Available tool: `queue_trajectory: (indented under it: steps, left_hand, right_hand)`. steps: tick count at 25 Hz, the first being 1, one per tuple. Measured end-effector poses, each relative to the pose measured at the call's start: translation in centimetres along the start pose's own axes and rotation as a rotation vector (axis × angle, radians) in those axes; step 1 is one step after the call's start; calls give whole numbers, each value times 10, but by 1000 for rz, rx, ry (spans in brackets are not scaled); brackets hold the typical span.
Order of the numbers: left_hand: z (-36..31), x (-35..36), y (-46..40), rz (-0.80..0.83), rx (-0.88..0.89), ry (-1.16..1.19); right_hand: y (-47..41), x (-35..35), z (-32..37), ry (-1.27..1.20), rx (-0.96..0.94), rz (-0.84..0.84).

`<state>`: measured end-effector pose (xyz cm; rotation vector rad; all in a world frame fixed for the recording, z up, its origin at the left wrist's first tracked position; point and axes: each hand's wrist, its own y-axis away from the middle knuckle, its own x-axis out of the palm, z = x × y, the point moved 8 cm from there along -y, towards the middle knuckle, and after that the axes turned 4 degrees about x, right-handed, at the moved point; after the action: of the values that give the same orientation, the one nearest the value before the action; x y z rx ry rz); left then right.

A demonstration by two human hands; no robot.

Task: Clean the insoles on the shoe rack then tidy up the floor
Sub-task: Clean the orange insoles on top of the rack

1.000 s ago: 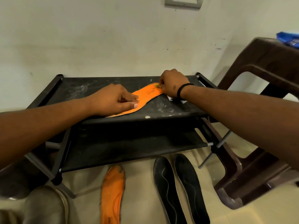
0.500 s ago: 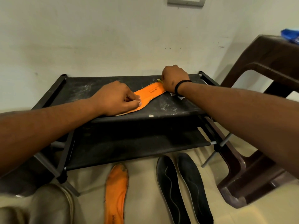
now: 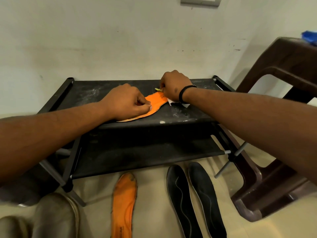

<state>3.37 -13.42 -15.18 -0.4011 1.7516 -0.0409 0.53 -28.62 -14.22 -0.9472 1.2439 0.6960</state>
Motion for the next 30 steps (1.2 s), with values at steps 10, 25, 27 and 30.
queue_trajectory:
  steps: [10, 25, 27, 30]
  left_hand:
    - [-3, 0, -1, -10, 6, -20]
    - [-1, 2, -10, -53, 16, -5]
    - [1, 3, -8, -52, 12, 12]
    - [2, 3, -8, -34, 2, -13]
  right_hand:
    - [27, 1, -13, 75, -105, 46]
    - [22, -1, -33, 41, 13, 18]
    - [28, 4, -11, -10, -56, 46]
    - [46, 6, 26, -52, -236, 85]
